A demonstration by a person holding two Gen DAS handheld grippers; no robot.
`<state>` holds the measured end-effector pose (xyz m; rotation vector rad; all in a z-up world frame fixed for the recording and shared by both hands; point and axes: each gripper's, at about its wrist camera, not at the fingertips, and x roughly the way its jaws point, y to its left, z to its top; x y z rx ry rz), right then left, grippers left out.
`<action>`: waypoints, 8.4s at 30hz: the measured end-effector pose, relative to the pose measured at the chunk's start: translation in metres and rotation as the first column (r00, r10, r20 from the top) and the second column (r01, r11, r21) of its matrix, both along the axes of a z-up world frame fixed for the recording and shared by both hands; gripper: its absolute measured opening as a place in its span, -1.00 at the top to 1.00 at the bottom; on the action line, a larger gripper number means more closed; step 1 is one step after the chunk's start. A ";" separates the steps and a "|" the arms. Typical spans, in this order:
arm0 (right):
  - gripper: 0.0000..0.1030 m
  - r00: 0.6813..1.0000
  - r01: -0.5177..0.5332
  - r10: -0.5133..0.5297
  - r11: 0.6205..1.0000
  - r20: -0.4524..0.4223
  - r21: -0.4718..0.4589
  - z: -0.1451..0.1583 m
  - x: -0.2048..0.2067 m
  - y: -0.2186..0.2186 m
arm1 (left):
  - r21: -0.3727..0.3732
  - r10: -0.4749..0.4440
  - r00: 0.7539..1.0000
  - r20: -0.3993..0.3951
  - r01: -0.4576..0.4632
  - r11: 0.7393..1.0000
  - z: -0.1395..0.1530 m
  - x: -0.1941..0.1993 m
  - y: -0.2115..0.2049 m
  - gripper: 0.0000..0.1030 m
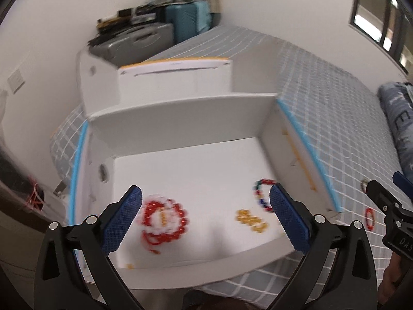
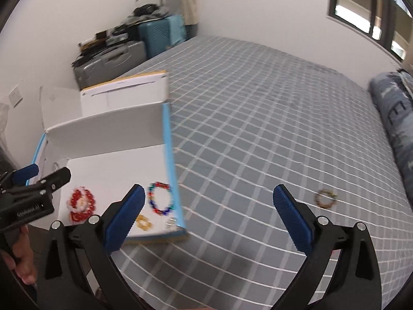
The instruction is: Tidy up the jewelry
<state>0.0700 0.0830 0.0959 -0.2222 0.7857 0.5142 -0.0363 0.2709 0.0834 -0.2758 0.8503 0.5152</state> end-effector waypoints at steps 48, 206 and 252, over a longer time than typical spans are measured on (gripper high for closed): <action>-0.43 0.929 0.292 -0.306 0.952 -0.209 -0.095 -0.166 0.107 -0.235 | -0.104 -0.526 0.827 -0.198 0.516 0.850 -0.160 0.306 -0.302 -0.69; -0.60 0.976 -0.216 0.218 0.975 -0.029 0.059 -0.022 -0.034 0.112 | 0.038 0.152 0.988 0.030 -0.153 0.987 -0.013 -0.058 0.039 -0.55; -0.85 0.983 -0.175 0.168 0.981 0.079 0.087 -0.032 -0.115 0.014 | 0.075 0.134 0.987 0.093 -0.141 0.987 -0.017 -0.141 -0.018 -0.89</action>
